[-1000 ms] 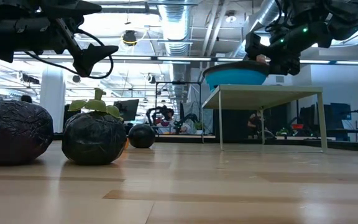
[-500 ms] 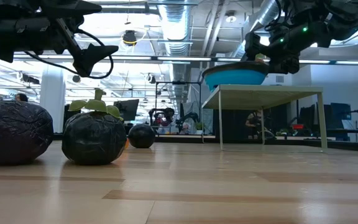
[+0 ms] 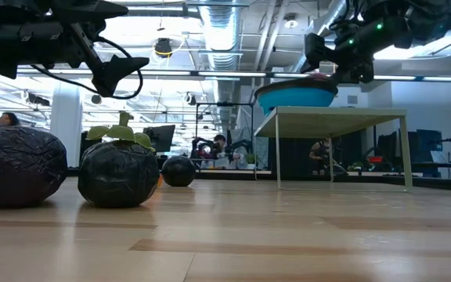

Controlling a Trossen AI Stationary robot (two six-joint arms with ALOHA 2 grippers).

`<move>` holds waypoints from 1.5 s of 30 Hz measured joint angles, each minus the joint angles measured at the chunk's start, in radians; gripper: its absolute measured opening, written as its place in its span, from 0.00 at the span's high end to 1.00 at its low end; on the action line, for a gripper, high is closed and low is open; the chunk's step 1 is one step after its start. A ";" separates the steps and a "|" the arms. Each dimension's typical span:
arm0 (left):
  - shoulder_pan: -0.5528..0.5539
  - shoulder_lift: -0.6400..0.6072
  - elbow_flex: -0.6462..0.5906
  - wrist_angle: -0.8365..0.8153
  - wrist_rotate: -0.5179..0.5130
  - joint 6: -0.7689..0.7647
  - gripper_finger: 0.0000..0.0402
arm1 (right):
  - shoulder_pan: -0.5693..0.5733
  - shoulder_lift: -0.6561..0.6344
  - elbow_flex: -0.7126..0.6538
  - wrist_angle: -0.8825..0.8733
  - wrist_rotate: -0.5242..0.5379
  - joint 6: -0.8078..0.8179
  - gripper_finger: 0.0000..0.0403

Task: Pick & Place Fruit
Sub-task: Put the pink peach into the blue strainer bowl on the shelf, then put the top violet plum into the blue strainer bowl on the shelf

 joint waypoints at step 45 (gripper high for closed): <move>0.000 0.000 0.000 0.000 0.000 0.001 0.08 | 0.159 0.018 0.363 -0.470 -0.257 -0.080 0.96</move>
